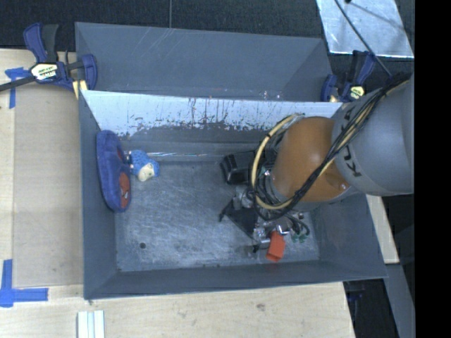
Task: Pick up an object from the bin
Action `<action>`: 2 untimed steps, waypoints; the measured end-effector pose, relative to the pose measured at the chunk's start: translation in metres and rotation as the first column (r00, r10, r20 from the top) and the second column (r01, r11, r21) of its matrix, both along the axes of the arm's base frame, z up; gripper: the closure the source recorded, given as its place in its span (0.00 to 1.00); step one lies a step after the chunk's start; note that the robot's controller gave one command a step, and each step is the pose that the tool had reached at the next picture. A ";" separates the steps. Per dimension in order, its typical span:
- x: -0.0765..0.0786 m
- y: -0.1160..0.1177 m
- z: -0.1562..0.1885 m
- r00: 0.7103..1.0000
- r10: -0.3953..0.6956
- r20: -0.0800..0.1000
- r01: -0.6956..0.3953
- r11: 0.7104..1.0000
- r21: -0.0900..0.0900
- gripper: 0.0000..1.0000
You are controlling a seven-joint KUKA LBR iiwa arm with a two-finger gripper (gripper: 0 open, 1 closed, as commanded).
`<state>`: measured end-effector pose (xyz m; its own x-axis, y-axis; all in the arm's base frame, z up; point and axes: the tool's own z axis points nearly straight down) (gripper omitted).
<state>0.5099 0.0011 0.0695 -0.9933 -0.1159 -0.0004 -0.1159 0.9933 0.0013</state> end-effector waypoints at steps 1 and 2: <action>0.001 -0.001 0.001 1.000 -0.001 0.004 0.001 1.000 -0.002 1.00; -0.016 -0.003 0.115 1.000 0.010 0.010 -0.010 1.000 -0.002 1.00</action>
Offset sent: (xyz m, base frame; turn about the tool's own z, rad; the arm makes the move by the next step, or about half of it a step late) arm 0.0000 0.0000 0.0000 0.0000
